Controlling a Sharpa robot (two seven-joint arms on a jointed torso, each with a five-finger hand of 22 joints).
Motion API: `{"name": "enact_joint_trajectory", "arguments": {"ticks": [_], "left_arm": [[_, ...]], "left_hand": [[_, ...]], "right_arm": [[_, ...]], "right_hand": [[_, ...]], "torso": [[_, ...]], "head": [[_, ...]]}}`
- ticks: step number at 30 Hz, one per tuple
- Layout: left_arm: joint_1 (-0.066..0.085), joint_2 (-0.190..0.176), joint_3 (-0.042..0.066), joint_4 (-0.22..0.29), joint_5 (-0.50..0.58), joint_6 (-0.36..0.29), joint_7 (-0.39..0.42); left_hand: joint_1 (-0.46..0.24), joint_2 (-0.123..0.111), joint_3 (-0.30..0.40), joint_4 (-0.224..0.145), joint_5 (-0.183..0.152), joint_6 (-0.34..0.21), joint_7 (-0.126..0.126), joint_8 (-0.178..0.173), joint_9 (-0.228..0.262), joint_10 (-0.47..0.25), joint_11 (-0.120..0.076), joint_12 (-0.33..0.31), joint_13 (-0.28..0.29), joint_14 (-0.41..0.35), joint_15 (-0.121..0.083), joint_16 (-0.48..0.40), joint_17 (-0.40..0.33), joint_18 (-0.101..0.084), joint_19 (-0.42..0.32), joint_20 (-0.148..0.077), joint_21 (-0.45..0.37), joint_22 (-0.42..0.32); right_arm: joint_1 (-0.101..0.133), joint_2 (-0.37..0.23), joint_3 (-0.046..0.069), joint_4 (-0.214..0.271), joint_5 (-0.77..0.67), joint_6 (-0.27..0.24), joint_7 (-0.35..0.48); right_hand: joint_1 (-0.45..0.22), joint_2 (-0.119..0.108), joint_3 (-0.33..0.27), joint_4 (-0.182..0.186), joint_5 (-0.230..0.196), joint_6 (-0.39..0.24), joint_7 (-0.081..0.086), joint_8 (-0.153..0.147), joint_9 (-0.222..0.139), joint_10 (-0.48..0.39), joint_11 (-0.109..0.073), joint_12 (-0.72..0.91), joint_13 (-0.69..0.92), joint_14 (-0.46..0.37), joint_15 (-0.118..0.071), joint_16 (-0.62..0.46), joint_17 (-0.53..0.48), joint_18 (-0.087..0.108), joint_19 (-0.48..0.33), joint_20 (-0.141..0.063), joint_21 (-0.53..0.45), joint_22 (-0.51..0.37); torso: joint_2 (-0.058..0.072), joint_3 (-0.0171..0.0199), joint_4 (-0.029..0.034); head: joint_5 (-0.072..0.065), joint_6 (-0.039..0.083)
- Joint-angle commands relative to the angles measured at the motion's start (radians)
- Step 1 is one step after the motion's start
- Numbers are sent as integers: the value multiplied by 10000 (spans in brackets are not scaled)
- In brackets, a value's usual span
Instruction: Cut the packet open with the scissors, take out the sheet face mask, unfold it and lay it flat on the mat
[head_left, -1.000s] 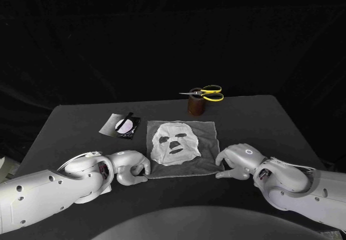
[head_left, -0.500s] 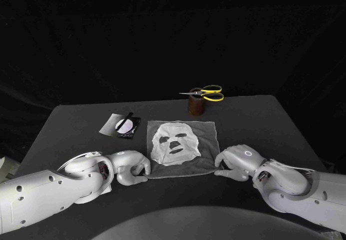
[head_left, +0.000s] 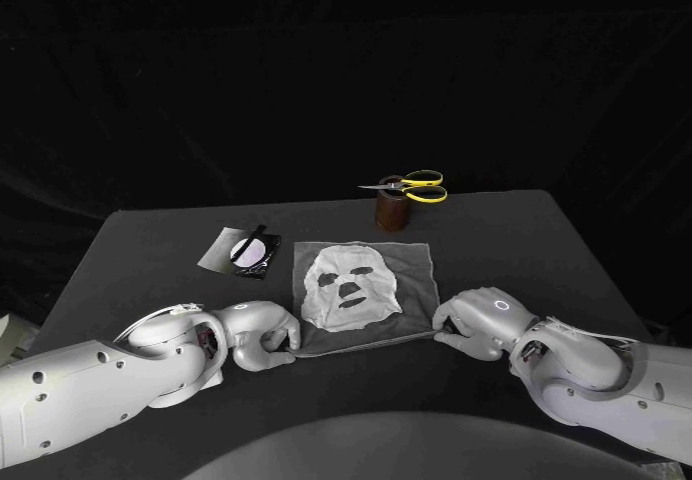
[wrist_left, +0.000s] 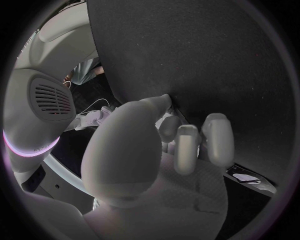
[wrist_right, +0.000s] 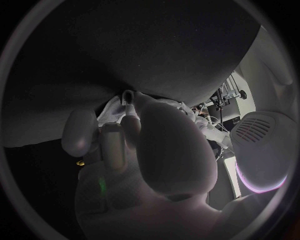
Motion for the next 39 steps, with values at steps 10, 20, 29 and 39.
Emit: {"name": "enact_joint_trajectory", "arguments": {"ticks": [10,20,29,39], "left_arm": [[-25,3,-25,-11,13,-104,-113],[-25,-31,-26,49,-23,187,-108],[-26,-24,-27,98,-84,418,-110],[-26,-45,-29,180,-212,1018,-132]], "left_hand": [[-67,36,169,-88,32,-19,89,88,25,48,36,58,37,923,-42,34,2268,-17,-6,1,-42,233],[-120,10,274,-168,32,20,83,126,36,77,32,82,86,928,-42,39,2283,-19,1,5,-35,243],[-148,0,324,-204,33,36,80,140,39,94,29,95,114,924,-44,35,2271,-19,3,6,-34,246],[-478,-249,1123,-600,34,199,63,193,22,273,8,230,424,929,-68,39,2285,-26,27,-13,-3,287]], "right_arm": [[87,-185,7,220,64,340,365],[112,-444,5,484,-479,2189,376],[113,-533,4,508,-879,3028,-107],[112,-544,3,427,-1085,2907,-374]], "right_hand": [[639,554,362,-31,-28,-41,-63,162,84,227,-170,29,231,686,-325,1,1463,91,-47,-45,10,1500],[558,418,507,-47,-29,-24,-94,251,119,247,-195,43,239,689,-319,5,1467,83,-44,-44,39,1507],[540,389,541,-52,-29,-18,-102,274,128,256,-201,54,246,691,-316,7,1468,82,-46,-42,42,1507],[534,379,563,-57,-30,-18,-104,284,132,244,-205,16,218,687,-314,-4,1458,81,-46,-41,44,1508]], "torso": [[-2,1,-1],[-11,2,7],[3,6,-8],[5,2,21]], "head": [[60,0],[-8,0],[28,0],[15,0]]}}
